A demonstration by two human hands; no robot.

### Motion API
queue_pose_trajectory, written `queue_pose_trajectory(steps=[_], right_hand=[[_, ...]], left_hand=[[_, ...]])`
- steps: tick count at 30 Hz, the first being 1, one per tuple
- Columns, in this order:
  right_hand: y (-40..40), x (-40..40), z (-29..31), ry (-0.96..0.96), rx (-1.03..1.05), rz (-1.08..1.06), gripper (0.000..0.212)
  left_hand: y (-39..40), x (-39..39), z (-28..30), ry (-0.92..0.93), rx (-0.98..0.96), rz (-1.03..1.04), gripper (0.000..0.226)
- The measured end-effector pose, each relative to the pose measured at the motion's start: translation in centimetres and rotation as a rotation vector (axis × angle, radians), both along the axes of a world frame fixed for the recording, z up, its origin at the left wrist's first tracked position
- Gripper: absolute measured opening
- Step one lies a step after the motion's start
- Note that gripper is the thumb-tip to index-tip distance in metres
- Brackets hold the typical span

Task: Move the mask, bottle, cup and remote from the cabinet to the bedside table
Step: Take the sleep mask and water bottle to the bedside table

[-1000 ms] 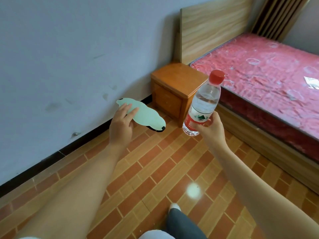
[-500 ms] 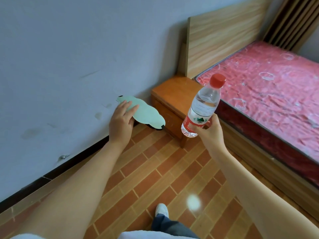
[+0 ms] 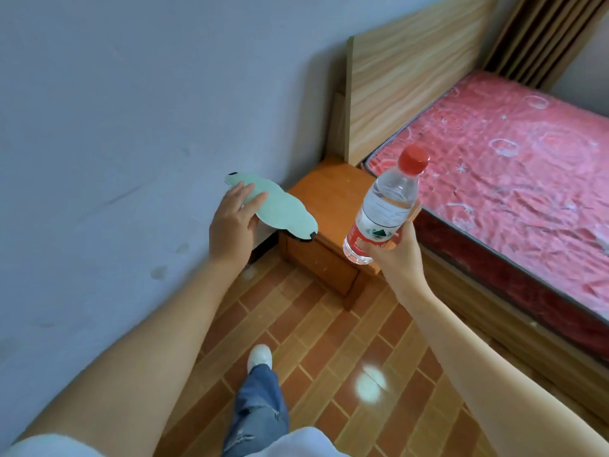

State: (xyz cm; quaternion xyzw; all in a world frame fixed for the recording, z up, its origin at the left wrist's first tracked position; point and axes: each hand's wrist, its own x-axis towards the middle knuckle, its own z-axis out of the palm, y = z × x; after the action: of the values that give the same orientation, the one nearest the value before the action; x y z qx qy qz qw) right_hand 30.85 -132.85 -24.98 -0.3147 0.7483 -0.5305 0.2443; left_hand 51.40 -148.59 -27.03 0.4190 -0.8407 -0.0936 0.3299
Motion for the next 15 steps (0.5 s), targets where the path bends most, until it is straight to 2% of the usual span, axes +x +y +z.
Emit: queue_pose_trajectory(steps=[8,15], right_hand=[[-10.6,-1.6,0.1,-0.022,0.011,-0.201,0.071],[-15.1,-5.3,-0.3,-0.015,0.019,-0.343,0.072]], left_hand=[[-13.2,-4.7,-0.7,-0.032,0.053,-0.177,0.042],[-20.6,-10.3,-1.8,-0.074,0.075,-0.318,0.044]])
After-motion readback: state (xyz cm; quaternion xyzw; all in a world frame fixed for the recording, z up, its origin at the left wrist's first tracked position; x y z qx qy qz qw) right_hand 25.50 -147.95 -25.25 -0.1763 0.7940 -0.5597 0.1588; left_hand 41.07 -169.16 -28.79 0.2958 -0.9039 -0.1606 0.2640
